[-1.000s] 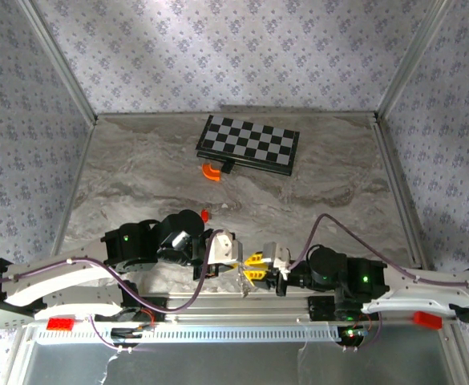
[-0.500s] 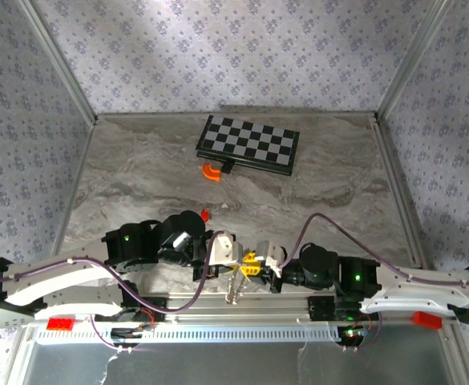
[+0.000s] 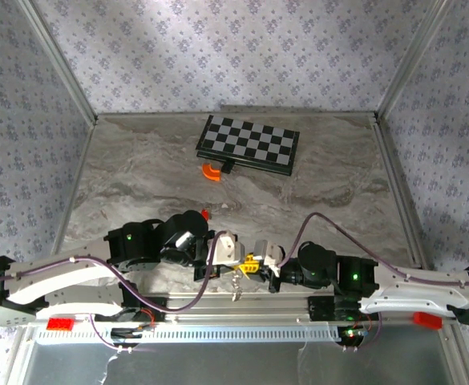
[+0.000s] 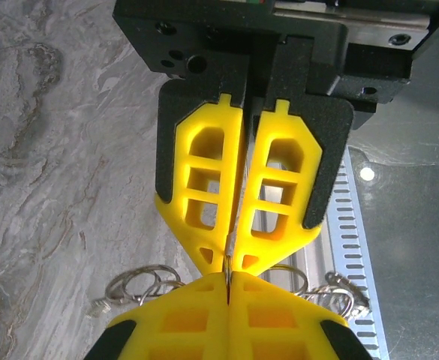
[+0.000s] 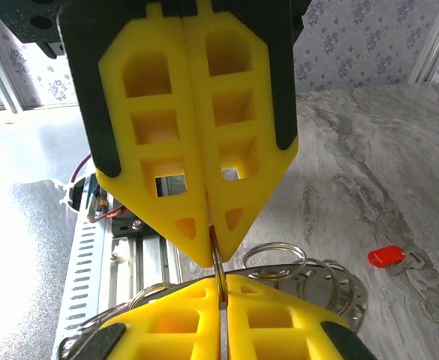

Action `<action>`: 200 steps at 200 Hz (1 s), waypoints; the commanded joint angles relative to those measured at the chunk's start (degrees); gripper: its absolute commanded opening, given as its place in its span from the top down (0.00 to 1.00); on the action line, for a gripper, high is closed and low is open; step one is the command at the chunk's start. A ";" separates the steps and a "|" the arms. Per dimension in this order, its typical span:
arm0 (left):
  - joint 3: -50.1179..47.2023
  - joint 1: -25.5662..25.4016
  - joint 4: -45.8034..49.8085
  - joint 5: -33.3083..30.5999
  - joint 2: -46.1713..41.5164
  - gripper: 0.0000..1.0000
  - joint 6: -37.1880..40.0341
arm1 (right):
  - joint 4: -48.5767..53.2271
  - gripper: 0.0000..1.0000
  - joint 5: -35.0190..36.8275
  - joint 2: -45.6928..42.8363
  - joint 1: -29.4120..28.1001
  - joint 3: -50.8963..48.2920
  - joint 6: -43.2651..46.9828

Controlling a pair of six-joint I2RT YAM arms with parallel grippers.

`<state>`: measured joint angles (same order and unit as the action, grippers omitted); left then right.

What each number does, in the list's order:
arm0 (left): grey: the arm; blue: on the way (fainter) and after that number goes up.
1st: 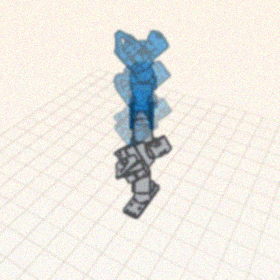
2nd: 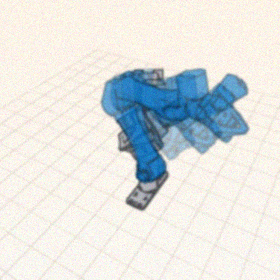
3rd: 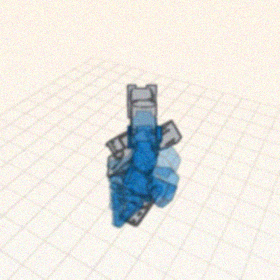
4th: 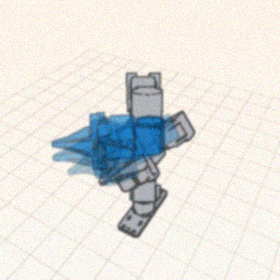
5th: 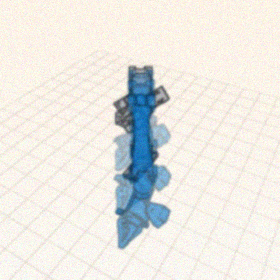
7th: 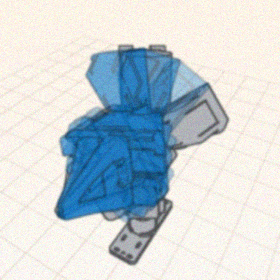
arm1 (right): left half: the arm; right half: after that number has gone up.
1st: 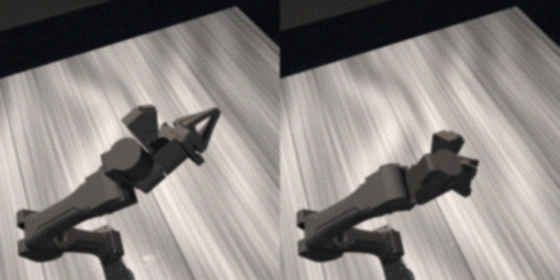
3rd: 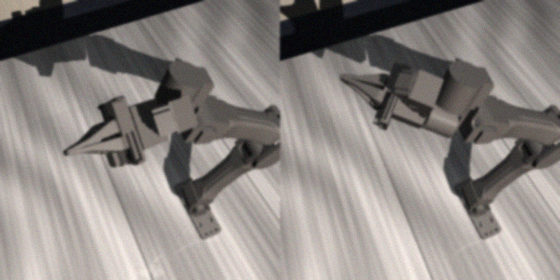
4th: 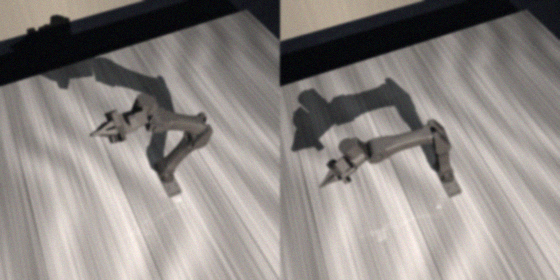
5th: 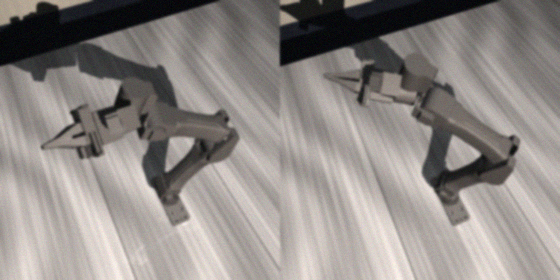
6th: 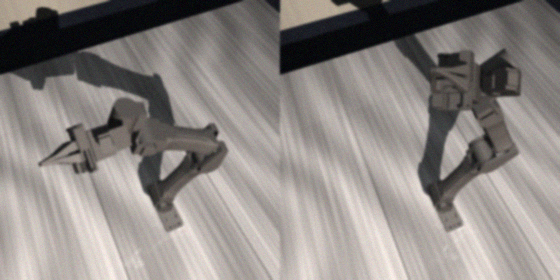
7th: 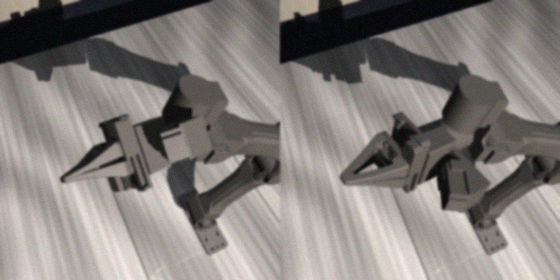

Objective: Put the keys on the keyring

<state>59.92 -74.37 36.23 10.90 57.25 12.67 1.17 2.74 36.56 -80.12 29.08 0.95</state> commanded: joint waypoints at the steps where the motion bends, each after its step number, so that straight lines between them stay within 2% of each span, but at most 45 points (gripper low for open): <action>1: 2.48 -0.53 -0.26 -0.11 0.38 1.00 0.95 | -1.91 0.87 -0.73 -0.08 0.30 1.24 0.46; 32: 3.26 -0.77 0.51 -0.26 1.06 1.00 1.22 | -2.24 0.87 -1.27 -0.03 0.54 1.10 0.61; 60: 3.38 -0.87 0.75 -0.12 1.23 1.00 1.42 | -2.74 1.00 -1.30 -0.08 0.67 1.06 0.72; 81: 2.95 -0.86 -0.07 0.19 0.48 1.00 0.92 | -3.26 1.00 -0.42 -0.40 0.72 0.52 0.87; 107: 0.72 -0.81 -2.68 -0.17 -2.37 0.88 -0.79 | -5.22 1.00 0.09 -3.00 0.75 -1.19 0.86; 127: -2.56 -0.69 -6.46 -1.63 -6.41 0.64 -3.01 | -7.14 1.00 -0.72 -5.52 0.84 -2.47 0.74; 137: -4.83 -0.37 -9.22 -1.92 -9.04 0.58 -4.63 | -7.99 1.00 -1.43 -6.70 0.94 -3.06 0.42; 174: -14.24 -0.15 -23.01 -1.36 -18.72 0.56 -10.57 | -15.22 1.00 -5.02 -10.15 1.52 -5.98 -1.92; 200: -17.49 -0.19 -30.05 0.56 -21.46 0.58 -12.60 | -20.23 1.00 -6.54 -10.60 1.63 -6.71 -2.95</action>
<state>44.01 -74.63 17.47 9.67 37.71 3.86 -9.89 -1.13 26.98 -78.72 22.70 -0.03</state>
